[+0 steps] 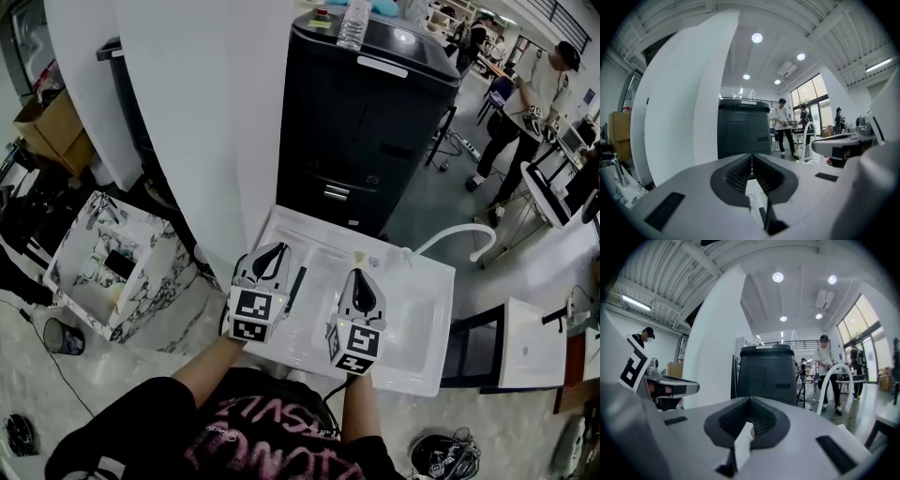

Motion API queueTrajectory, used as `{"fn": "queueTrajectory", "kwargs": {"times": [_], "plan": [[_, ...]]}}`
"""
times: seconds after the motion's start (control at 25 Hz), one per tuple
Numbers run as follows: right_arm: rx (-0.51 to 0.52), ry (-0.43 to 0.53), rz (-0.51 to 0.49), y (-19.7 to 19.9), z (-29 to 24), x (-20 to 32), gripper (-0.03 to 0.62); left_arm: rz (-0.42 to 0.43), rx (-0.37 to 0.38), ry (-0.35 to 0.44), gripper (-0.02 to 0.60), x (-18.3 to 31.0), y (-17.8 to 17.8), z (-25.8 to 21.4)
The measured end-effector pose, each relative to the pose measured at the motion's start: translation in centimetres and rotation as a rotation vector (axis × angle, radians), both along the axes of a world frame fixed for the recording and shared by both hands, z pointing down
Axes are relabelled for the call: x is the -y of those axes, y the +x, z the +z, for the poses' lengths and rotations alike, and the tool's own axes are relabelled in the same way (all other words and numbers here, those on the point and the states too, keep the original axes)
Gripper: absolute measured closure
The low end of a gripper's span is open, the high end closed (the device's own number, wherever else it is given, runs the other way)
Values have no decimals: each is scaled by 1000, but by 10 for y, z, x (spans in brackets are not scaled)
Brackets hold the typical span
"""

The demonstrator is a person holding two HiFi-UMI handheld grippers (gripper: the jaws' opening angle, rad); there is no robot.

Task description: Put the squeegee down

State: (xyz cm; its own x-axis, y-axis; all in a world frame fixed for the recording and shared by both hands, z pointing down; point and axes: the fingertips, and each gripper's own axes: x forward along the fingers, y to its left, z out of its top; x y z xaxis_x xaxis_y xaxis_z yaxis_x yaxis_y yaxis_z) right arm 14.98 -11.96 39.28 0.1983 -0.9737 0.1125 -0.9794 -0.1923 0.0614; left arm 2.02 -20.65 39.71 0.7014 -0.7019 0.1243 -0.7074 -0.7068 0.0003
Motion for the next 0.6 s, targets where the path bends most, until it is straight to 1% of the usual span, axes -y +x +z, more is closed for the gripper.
{"fn": "queueTrajectory", "kwargs": {"times": [0.6], "plan": [[0, -8, 1, 3, 5, 5, 574, 1, 4, -2, 558, 3, 3, 3]]}}
